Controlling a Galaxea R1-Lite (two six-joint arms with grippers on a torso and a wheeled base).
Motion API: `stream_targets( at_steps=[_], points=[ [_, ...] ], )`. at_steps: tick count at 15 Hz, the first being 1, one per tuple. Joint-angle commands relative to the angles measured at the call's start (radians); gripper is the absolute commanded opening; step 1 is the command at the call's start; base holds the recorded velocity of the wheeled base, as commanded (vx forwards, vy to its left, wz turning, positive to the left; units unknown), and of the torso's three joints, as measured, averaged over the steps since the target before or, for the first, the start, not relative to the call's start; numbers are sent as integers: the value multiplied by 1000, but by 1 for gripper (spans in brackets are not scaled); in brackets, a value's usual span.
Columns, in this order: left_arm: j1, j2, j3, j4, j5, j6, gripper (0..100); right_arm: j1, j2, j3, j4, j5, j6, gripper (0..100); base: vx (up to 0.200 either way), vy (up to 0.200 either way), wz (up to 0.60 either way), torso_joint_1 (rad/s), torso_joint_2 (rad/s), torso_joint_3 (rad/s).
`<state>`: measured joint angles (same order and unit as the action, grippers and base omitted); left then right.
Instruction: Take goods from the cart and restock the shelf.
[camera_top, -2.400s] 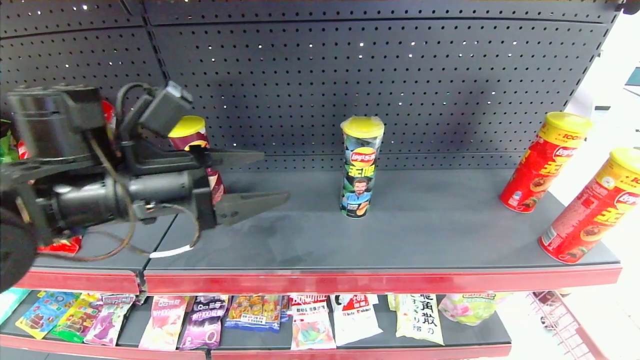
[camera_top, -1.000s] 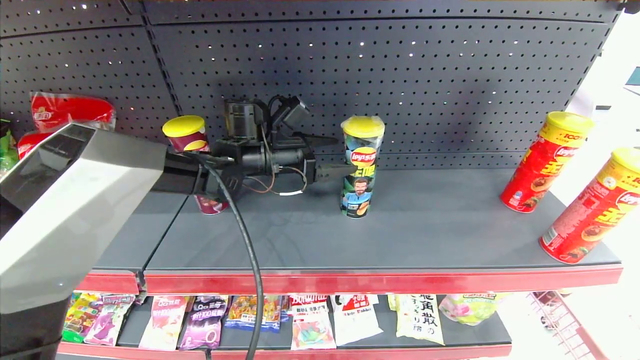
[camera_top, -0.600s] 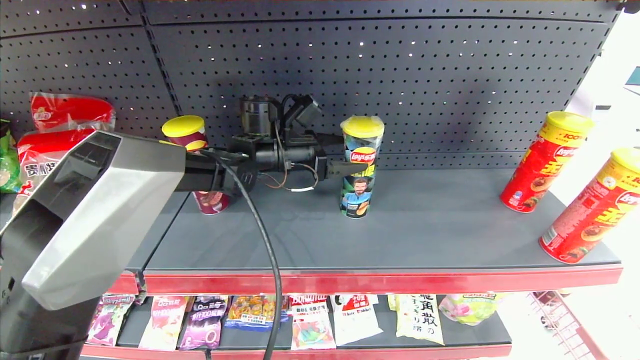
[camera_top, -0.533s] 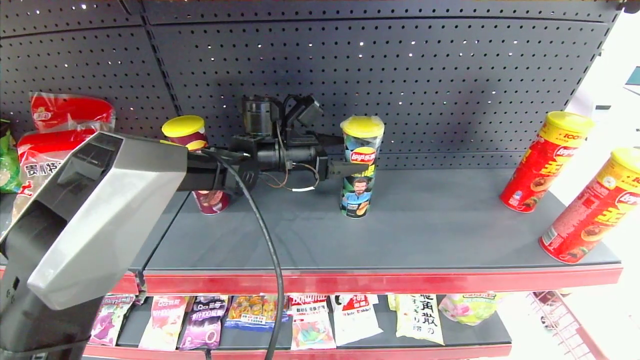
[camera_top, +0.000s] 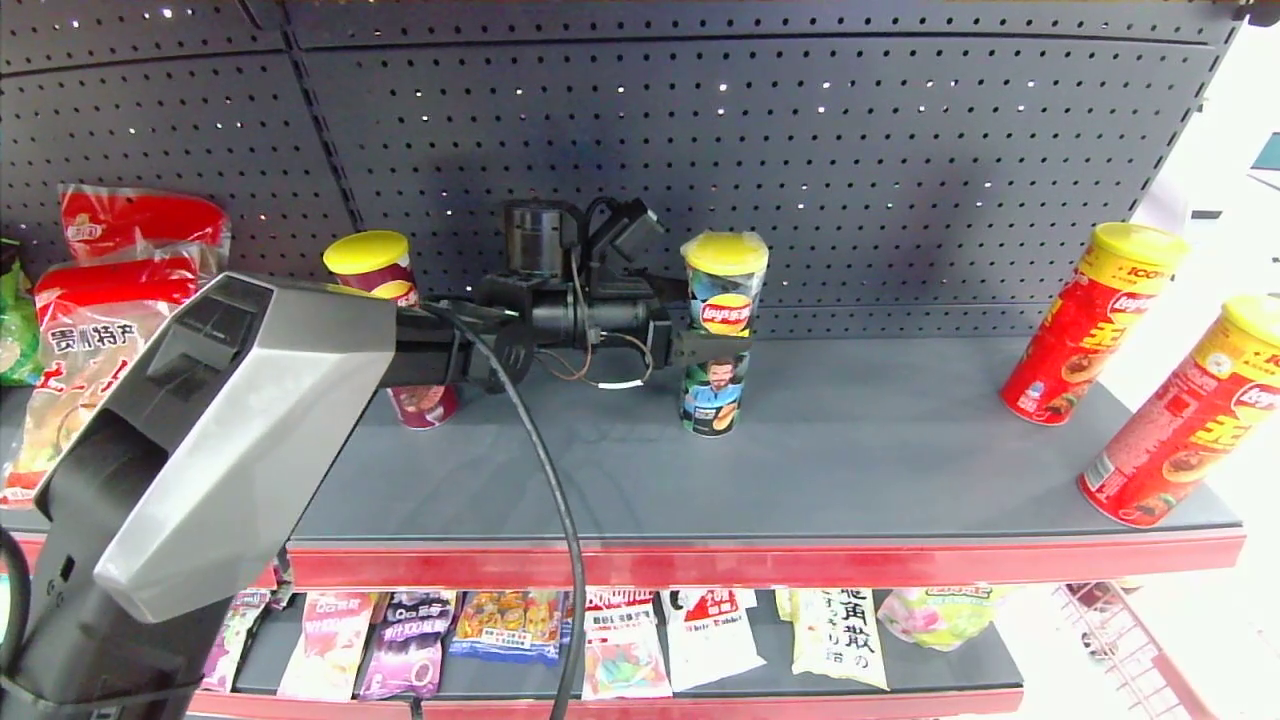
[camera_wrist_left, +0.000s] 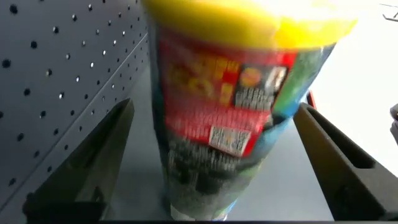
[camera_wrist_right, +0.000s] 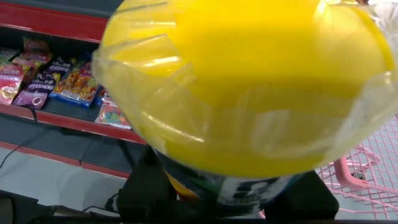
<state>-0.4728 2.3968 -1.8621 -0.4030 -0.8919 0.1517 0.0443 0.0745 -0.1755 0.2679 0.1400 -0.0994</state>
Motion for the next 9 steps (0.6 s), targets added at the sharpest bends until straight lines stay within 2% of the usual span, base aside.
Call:
stream_targets(
  at_steps=[1,3,9],
  points=[
    [0,7,-22,0,2,0,0,0,1,1,1,1,0,0,0,0,0,0,0,0],
    [-4,5,-25,0,8,-26,0,0,1,1,-1,1,0,0,0,0,0,0,0,0],
    [-29,-18,-23,-4,27,-27,0,-1,1,1,-1,1,0,0,0,0,0,0,0,0]
  ],
)
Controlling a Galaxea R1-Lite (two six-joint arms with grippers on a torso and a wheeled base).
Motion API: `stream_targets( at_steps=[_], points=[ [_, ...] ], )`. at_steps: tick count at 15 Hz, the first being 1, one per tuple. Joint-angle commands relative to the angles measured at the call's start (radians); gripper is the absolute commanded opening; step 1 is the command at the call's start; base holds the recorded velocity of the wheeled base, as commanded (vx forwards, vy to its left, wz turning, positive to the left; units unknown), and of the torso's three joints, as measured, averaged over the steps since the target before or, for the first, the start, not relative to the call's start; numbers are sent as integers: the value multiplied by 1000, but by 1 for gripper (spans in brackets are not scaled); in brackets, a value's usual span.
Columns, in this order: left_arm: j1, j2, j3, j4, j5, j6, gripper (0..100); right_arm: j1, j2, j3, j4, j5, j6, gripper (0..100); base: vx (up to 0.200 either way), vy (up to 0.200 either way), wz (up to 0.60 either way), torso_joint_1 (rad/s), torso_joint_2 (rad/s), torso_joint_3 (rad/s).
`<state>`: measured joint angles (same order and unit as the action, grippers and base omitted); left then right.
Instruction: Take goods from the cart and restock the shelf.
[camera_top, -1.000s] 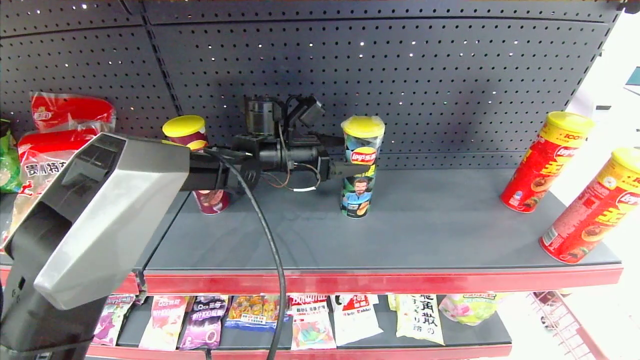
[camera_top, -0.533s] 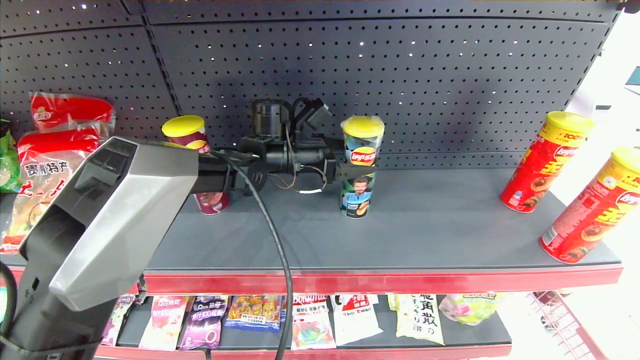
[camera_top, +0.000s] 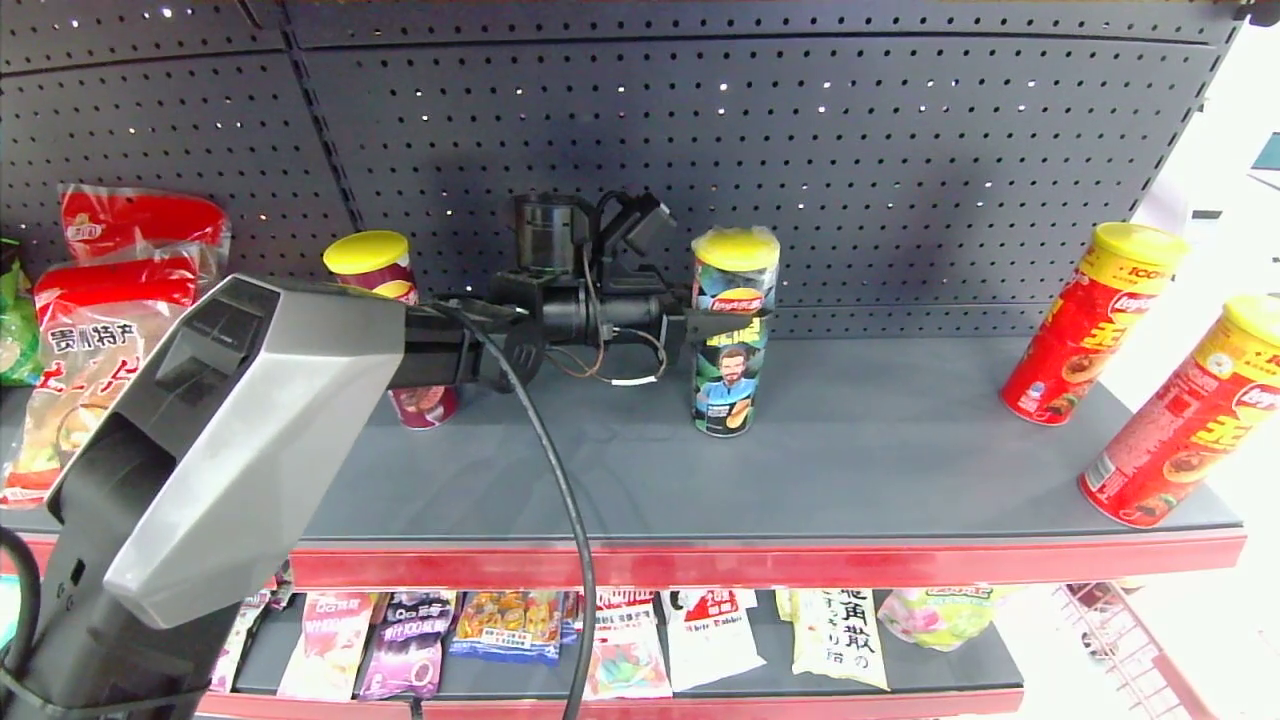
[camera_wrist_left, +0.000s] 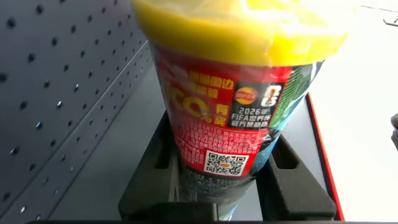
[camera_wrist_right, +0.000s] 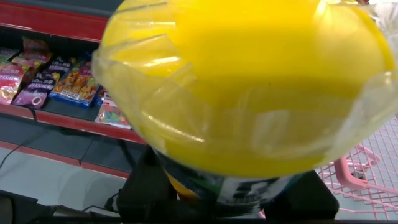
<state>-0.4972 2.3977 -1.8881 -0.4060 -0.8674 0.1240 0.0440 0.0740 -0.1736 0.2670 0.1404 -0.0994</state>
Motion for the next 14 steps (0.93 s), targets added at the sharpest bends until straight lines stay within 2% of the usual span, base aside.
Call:
stream_targets(
  at_steps=[1,4,6,8,12,14],
  points=[
    [-4,-35,14,3,7,0,0,0,1,-1,0,1,0,0,0,0,0,0,0,0],
    [-4,-94,96,1,11,3,0,-1,1,-3,0,1,0,0,0,0,0,0,0,0],
    [-6,-169,225,-4,28,5,0,-1,1,-4,0,1,1,0,0,0,0,0,0,0],
    [-20,-216,322,-27,28,28,0,-1,1,-4,0,2,3,0,0,0,0,0,0,0],
    [-61,-276,527,-182,41,22,0,-1,1,-3,0,2,3,0,0,0,0,0,0,0],
    [-66,-284,593,-249,51,16,0,-1,1,-1,0,2,3,0,0,0,0,0,0,0]
  ],
)
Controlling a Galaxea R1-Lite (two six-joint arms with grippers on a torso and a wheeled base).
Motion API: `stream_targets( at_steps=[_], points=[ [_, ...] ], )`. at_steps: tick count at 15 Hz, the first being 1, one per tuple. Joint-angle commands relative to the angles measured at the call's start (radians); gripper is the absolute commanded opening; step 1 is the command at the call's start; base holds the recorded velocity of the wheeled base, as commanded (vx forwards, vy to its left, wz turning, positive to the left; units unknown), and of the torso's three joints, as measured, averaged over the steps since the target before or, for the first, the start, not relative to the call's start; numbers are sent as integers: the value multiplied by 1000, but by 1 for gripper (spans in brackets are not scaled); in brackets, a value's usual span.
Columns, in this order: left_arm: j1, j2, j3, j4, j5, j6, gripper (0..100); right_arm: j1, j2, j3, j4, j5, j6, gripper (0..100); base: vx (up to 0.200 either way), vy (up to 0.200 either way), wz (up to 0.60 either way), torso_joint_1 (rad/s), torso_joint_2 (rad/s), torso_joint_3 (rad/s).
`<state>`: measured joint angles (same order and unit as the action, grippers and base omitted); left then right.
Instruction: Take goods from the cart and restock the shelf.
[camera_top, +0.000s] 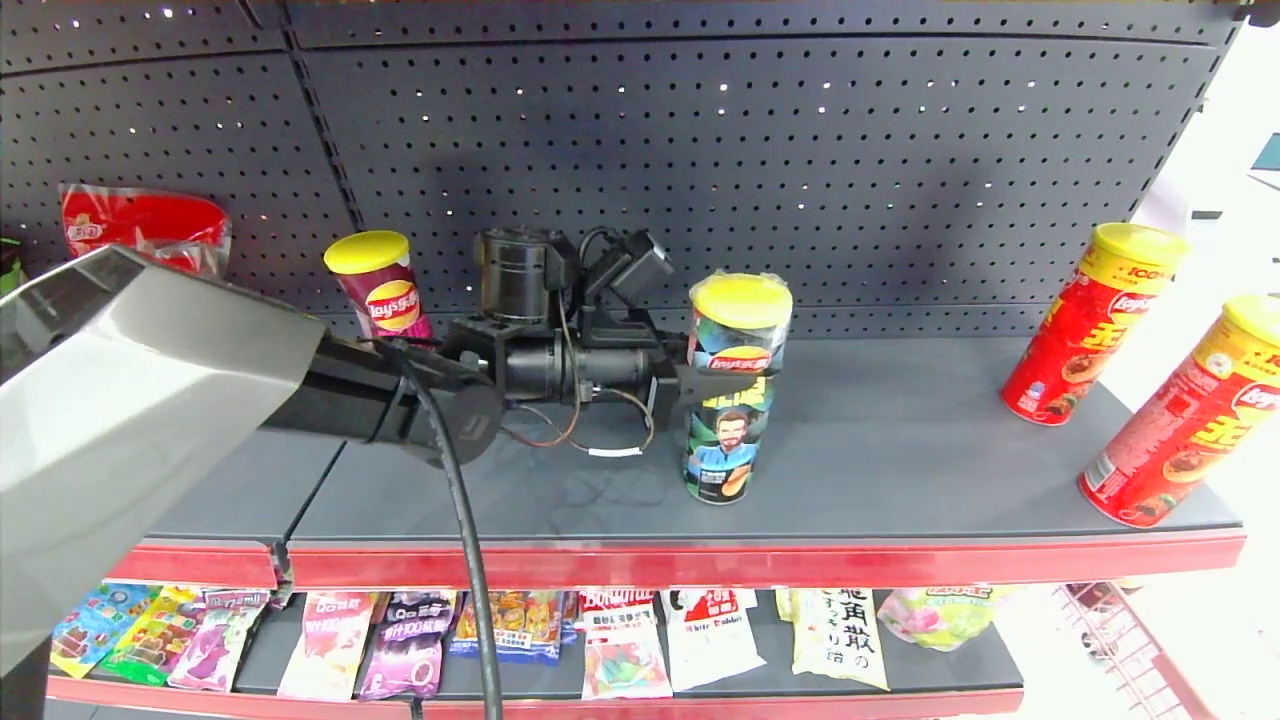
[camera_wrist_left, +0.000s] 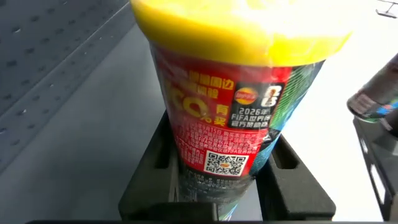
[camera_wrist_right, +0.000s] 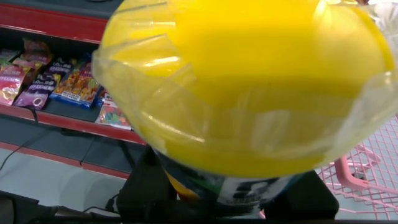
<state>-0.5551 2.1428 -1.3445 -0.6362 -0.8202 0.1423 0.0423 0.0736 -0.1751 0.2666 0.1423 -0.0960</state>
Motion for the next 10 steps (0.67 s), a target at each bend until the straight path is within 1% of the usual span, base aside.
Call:
stream_targets(
  at_steps=[1,2,3,7,8,10],
  points=[
    [-12,-29,61,-37,6,-3,0,1,2,0,0,0,-1,0,0,0,0,0,0,0],
    [-19,-35,76,-54,12,-6,0,1,2,0,0,0,1,0,0,0,0,0,0,0],
    [-23,-49,88,-56,16,-18,0,1,2,0,0,0,-1,0,0,0,0,0,0,0],
    [-29,-53,126,-92,26,-21,0,1,2,0,0,0,-1,0,0,0,0,0,0,0],
    [-29,-55,128,-92,27,-21,0,1,2,0,0,0,1,0,0,0,0,0,0,0],
    [-28,-66,162,-97,27,-20,0,1,2,-1,0,0,1,0,0,0,0,0,0,0]
  ],
)
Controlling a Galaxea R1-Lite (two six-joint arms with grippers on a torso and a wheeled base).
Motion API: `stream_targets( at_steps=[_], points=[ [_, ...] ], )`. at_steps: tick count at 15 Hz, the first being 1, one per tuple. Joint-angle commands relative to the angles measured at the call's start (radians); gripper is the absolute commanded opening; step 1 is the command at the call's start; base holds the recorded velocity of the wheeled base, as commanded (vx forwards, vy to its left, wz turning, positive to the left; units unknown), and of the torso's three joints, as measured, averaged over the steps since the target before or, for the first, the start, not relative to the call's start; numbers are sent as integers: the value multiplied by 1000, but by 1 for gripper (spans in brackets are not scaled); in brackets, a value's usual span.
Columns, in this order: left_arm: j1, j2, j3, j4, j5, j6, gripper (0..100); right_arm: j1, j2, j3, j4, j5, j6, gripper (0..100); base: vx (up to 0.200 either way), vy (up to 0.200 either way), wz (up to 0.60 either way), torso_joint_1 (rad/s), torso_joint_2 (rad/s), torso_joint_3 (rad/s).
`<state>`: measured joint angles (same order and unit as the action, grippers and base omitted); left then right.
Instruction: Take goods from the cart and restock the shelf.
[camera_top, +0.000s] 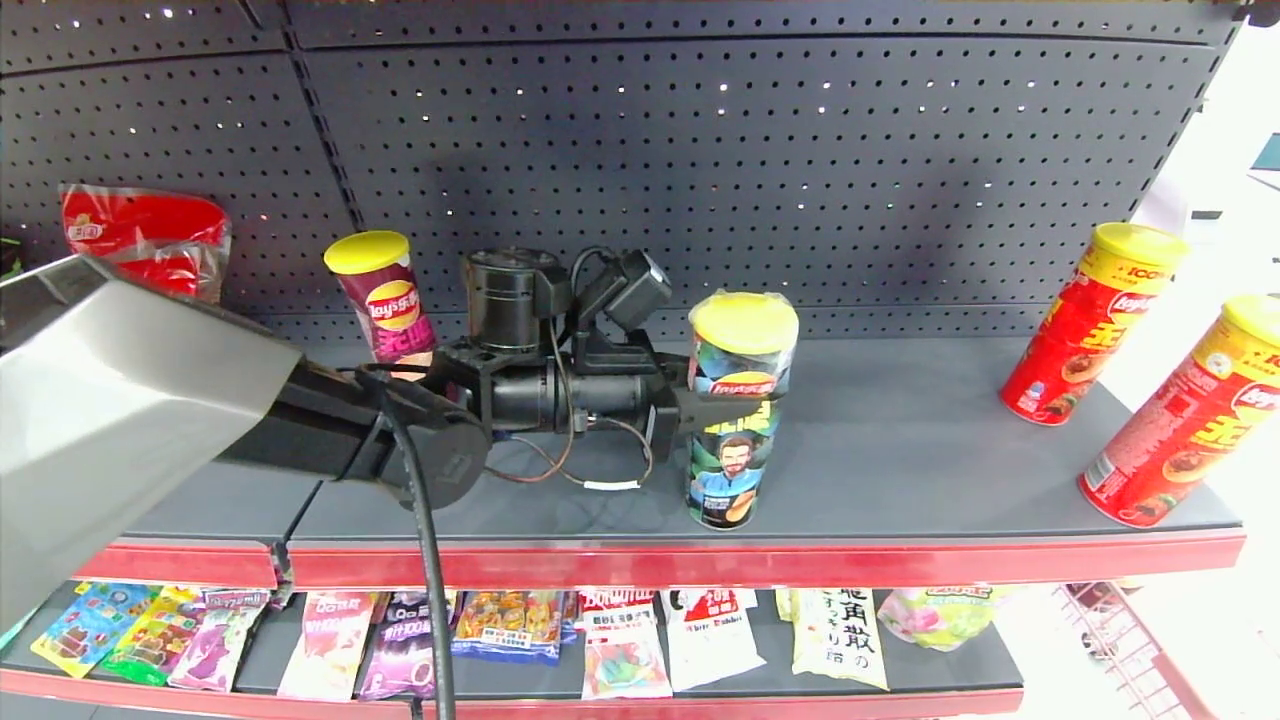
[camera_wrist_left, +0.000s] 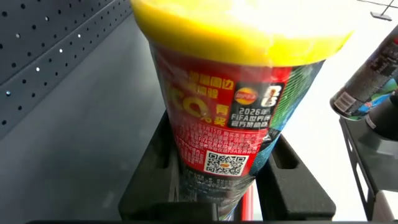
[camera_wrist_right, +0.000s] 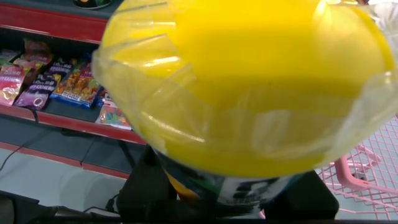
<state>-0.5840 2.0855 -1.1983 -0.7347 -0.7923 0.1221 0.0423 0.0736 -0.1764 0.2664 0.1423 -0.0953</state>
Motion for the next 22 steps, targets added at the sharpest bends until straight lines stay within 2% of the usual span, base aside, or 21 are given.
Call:
stream_targets(
  at_steps=[1,5,10,12,22],
  points=[
    [1,-13,29,-3,1,1,0,1,2,0,1,0,-1,0,0,0,0,0,0,0],
    [3,-13,66,-34,2,2,0,1,2,2,1,2,-1,0,0,0,0,0,0,0],
    [1,-7,42,-26,-4,-7,0,1,2,3,1,2,-1,0,0,0,0,0,0,0],
    [0,-21,31,-25,-5,-59,0,1,2,3,1,2,-1,0,0,0,0,0,0,0],
    [-5,-12,45,-29,-7,-53,0,1,2,2,1,2,-3,0,0,0,0,0,0,0]
  ],
)
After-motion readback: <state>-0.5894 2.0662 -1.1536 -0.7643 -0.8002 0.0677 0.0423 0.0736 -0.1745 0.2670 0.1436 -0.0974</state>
